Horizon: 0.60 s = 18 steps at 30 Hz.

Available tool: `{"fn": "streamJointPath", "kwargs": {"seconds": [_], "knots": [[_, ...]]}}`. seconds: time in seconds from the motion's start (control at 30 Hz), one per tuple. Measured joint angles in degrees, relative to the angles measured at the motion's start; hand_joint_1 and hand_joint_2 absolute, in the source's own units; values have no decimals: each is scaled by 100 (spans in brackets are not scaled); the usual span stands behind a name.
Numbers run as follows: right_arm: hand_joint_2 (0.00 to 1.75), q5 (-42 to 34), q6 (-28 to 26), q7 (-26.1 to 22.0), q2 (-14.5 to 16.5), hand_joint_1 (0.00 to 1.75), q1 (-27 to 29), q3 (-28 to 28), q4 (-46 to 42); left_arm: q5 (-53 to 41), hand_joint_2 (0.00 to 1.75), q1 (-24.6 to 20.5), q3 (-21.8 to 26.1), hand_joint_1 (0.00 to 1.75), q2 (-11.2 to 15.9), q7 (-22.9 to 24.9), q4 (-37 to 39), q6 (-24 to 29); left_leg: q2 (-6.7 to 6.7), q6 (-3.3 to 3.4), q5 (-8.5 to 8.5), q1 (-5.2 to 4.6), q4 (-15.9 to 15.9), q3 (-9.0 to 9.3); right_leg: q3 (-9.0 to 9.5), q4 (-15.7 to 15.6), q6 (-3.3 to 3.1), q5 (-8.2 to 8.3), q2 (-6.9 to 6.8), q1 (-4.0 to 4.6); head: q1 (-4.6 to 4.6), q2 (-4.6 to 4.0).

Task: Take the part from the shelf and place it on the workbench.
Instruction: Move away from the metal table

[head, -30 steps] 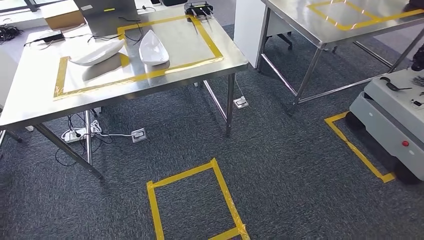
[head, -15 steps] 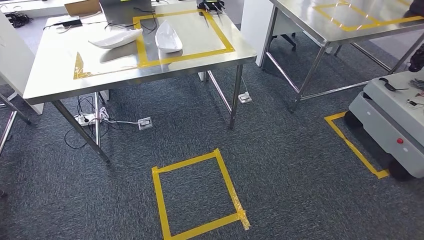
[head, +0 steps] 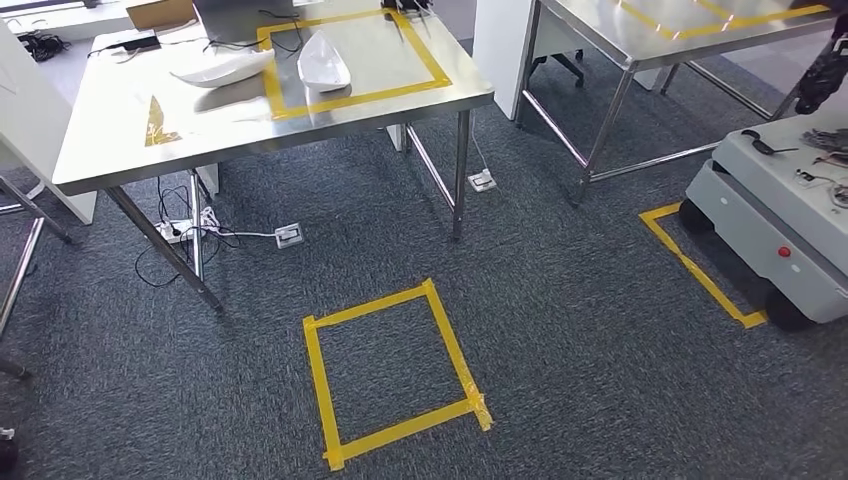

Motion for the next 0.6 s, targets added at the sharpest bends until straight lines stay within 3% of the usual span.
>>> {"fn": "streamJointPath", "kwargs": {"seconds": [0.03, 0.07, 0.1, 0.13, 0.2, 0.27, 0.3, 0.37, 0.43, 0.5, 0.6], "knots": [[175, -7, 86, 48, -1, 0, 3, -2, 0, 3, 0, -7, 0, 0, 7, -2, -1, -5, -2, -30, -258, 9, 362, -70, -80, 10, -9, 59, -7, -2, -2, 0], [175, -9, 167, 79, -2, 0, 7, -2, 0, 12, 0, -13, 0, 0, 13, -9, -1, -14, -1, -56, -395, 18, 675, -106, -165, 24, -1, 111, -12, -5, -2, 0], [175, -27, 234, 96, -2, 0, 8, -3, 0, 32, 44, -19, 0, 0, 17, -22, -2, -46, -1, -77, -392, 26, 860, -79, -257, 45, 15, 160, -17, -12, -1, 0], [175, -62, 269, 93, -3, 0, 8, -8, 0, 51, 87, -24, 1, 0, 22, -35, -2, -89, 0, -94, -268, 36, 871, 31, -352, 73, 37, 204, -23, -22, -2, 0], [175, -162, 294, 60, -3, 0, 5, -38, -1, 39, 175, -36, 2, 0, 29, -22, -3, -167, 1, -119, -4, 65, 360, 499, -511, 151, 98, 278, -30, -45, -2, 0], [175, -216, 335, 35, -8, 0, 2, -72, -2, -27, 175, -48, 2, 0, 33, 39, -7, -181, -8, -89, -79, 57, -345, 988, -610, 233, 168, 340, -31, -44, -3, 0], [175, -212, 359, 30, -11, 0, 1, -80, -2, -46, 175, -50, 2, 0, 34, 67, -8, -180, -13, -44, -173, 46, -554, 1102, -633, 257, 204, 375, -30, -37, -4, 0], [175, -222, 383, 30, -34, 0, 9, -54, -9, -1, 175, -27, -1, 0, 36, 91, -9, -179, -13, 73, -191, 21, -646, 1090, -646, 242, 245, 428, -26, -35, -7, 0], [175, -350, 405, 25, -62, 0, 34, 57, -27, 136, 175, 17, -14, 0, 36, 95, -20, -185, -5, 139, -148, 16, -668, 1064, -655, 202, 176, 409, -18, -37, -12, -1], [175, -572, 430, 4, -84, 0, 73, 220, -57, 322, 175, 66, -55, 0, 37, 77, -44, -199, -1, 188, -112, 10, -671, 1041, -663, 166, 66, 443, -13, -32, -10, -1], [175, -972, 455, -26, -131, 0, 141, 494, -118, 650, 175, 139, -169, 0, 49, 32, -93, -246, 5, 235, -78, -10, -660, 1011, -666, 112, 19, 603, -6, -37, -9, 0]]}}
